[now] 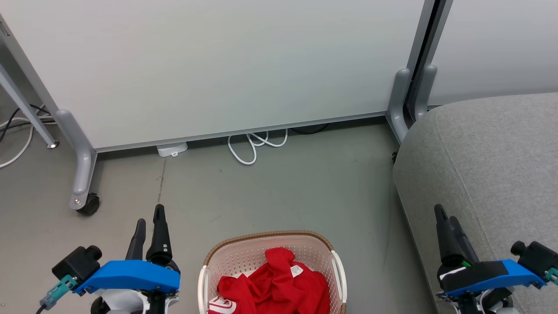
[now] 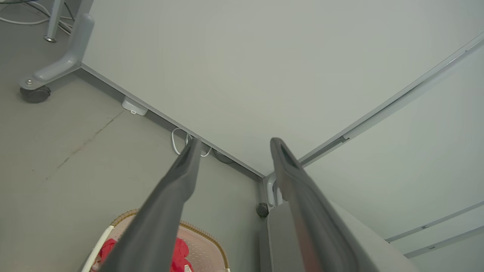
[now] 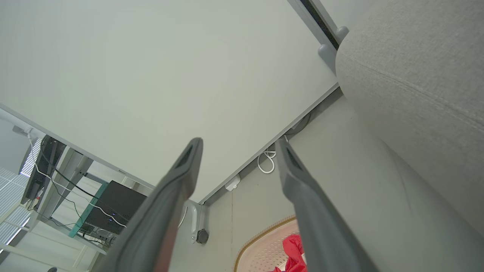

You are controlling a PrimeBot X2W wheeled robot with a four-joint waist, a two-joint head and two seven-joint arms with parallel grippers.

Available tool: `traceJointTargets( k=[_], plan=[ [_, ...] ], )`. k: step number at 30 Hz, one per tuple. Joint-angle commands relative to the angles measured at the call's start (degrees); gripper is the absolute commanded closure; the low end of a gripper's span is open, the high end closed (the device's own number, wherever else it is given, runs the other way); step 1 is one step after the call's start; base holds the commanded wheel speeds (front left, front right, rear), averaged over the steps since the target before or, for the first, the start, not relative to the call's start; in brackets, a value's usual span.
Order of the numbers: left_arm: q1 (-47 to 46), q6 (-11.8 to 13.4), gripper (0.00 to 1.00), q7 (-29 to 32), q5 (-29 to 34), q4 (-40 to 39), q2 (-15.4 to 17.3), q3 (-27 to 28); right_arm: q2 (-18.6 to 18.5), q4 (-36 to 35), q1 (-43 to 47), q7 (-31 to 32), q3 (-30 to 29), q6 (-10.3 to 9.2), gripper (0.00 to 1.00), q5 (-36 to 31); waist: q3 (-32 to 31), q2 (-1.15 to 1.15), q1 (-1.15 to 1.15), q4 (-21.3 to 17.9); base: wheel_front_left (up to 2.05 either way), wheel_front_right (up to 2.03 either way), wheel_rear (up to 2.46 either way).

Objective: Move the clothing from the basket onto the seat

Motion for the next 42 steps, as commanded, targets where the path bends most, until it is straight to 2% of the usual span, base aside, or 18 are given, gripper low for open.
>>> traceJointTargets(
  k=[1, 13, 21, 29, 42],
  plan=[
    [-1.5, 0.3, 0.0, -0.7, 2.6, -0.5, 0.3, -0.7, -0.4, -0.6, -1.4, -0.7, 0.3, 0.08, 0.0, -2.5, 0.0, 0.0, 0.0, 0.0, 0.0, 0.0, 0.0],
    [-1.7, 1.1, 0.0, -3.0, 12.5, -0.1, 0.3, -2.4, -0.5, -0.7, -1.7, -2.2, 1.1, 0.1, 0.0, -12.2, 0.1, 0.0, 0.0, 0.1, 0.0, 0.0, 0.0],
    [-1.9, -0.1, 0.0, -4.1, 16.4, 1.0, 0.4, -3.1, -0.5, -0.8, -1.9, -2.9, 1.6, 0.11, 0.0, -16.7, 0.1, 0.0, 0.0, 0.1, 0.0, 0.0, 0.0],
    [-2.0, -0.2, 0.0, -5.4, 21.3, 2.0, 0.4, -3.5, -0.6, -0.8, -1.9, -3.8, 1.9, 0.12, 0.0, -22.2, 0.0, 0.0, 0.0, 0.0, 0.0, 0.0, 0.0],
    [-2.1, -1.0, 0.0, -7.2, 26.0, 4.1, 0.2, -4.0, -0.6, -0.2, -1.6, -4.2, 1.5, 0.13, 0.0, -29.1, -0.4, 0.0, 0.0, 0.3, 0.0, 0.0, 0.0]
  ],
)
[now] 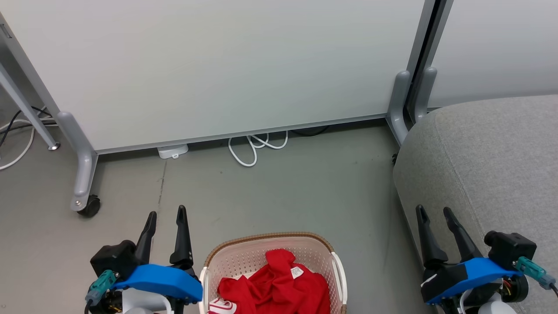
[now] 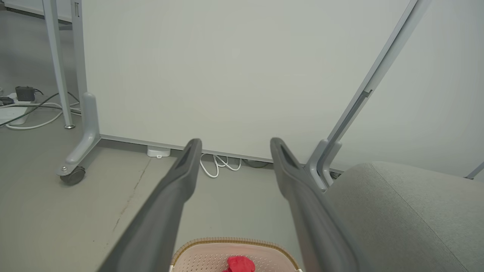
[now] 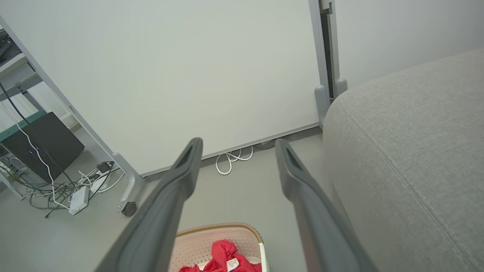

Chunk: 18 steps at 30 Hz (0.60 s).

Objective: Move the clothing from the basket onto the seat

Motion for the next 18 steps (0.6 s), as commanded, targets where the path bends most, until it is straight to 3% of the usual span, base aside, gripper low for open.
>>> traceJointTargets(
  k=[1, 18],
  plan=[
    [-1.0, -0.3, 0.0, -0.6, 0.7, -0.1, 0.1, -0.3, -0.4, -0.2, -0.9, -0.5, -0.1, 0.11, 0.0, -1.4, 0.0, 0.0, 0.0, 0.0, 0.0, 0.0, 0.0],
    [-1.4, -0.1, 0.0, -2.7, 6.8, 1.4, 0.0, -1.0, -0.5, 0.0, -1.2, -1.9, -0.1, 0.13, 0.0, -9.1, -0.3, 0.0, 0.0, 0.2, 0.0, 0.0, 0.0]
  ],
)
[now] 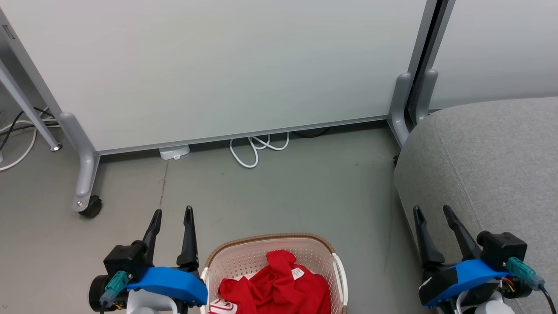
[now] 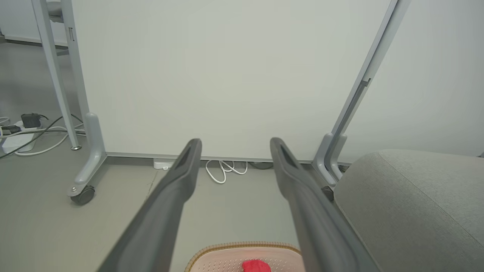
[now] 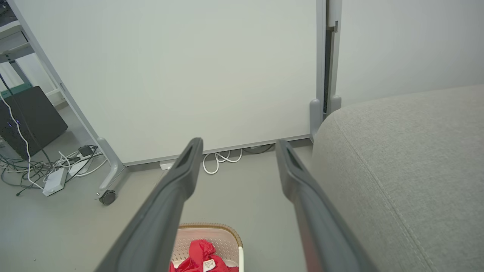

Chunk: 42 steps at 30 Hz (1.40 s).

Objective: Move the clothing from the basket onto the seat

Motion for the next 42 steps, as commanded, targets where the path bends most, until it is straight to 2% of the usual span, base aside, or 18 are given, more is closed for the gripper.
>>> traceJointTargets(
  k=[1, 19, 34, 42],
  plan=[
    [-1.1, 0.2, 0.0, -0.6, 1.2, 0.1, 0.0, -0.1, -0.4, -0.1, -1.1, -0.5, 0.0, 0.12, 0.0, -1.2, 0.0, 0.0, 0.0, 0.0, 0.0, 0.0, 0.0],
    [-1.2, 0.9, 0.0, -2.4, 5.9, 1.2, 0.0, -1.9, -0.5, 0.2, -0.8, -2.0, 0.3, 0.09, 0.0, -8.2, -0.2, 0.0, 0.0, 0.3, 0.0, 0.0, 0.0],
    [-0.9, 1.1, 0.0, -2.4, 4.8, 1.5, 0.0, -1.9, -0.4, -0.3, -0.8, -1.8, 0.4, 0.09, 0.0, -7.7, 0.1, 0.0, 0.0, 0.2, 0.0, 0.0, 0.0],
    [-2.7, 0.8, 0.0, -2.4, 3.6, 4.3, 0.0, -2.5, -0.4, -2.3, -3.3, -1.7, 1.9, 0.09, 0.0, -7.0, 5.6, 0.0, 0.0, -1.4, 0.0, 0.0, 0.0]
  ],
)
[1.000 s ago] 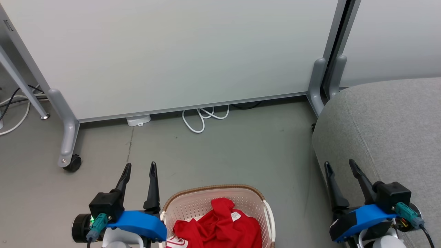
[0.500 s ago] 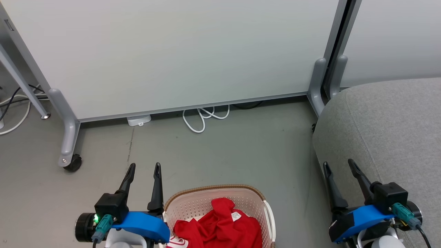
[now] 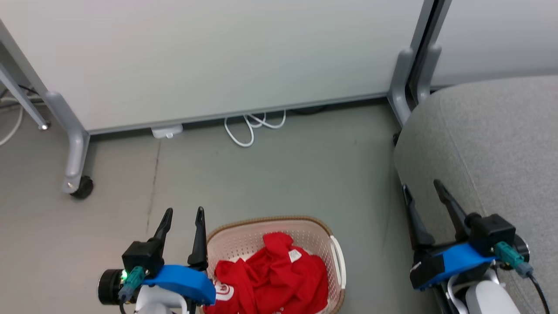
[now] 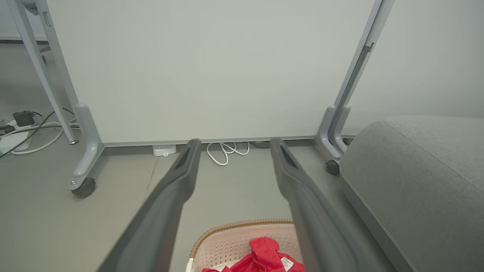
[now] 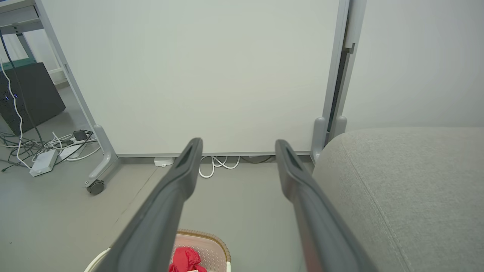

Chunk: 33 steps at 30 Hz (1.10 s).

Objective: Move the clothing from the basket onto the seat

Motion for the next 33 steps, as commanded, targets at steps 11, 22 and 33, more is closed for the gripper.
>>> traceJointTargets(
  k=[11, 22, 33],
  plan=[
    [-13.6, -2.0, 0.0, -0.2, -1.8, 12.2, 0.0, -3.5, -0.3, -6.2, -8.8, -0.4, 1.8, 0.03, 0.0, -0.6, 20.9, 0.0, 0.0, -4.0, 0.0, 0.0, 0.0],
    [-29.7, -3.4, 0.0, 0.9, -8.3, 29.1, 0.1, -9.0, -0.3, -11.1, -14.1, -1.6, 3.8, 0.03, 0.0, 0.0, 36.2, 0.0, 0.0, -8.9, 0.0, 0.0, 0.0],
    [-38.3, -4.2, 0.0, 2.6, -5.8, 40.9, 1.2, -13.3, -0.3, -13.0, -17.6, -3.2, 7.8, 0.03, 0.0, 2.0, 44.5, 0.0, 0.0, -13.3, 0.0, 0.0, 0.0]
  ],
)
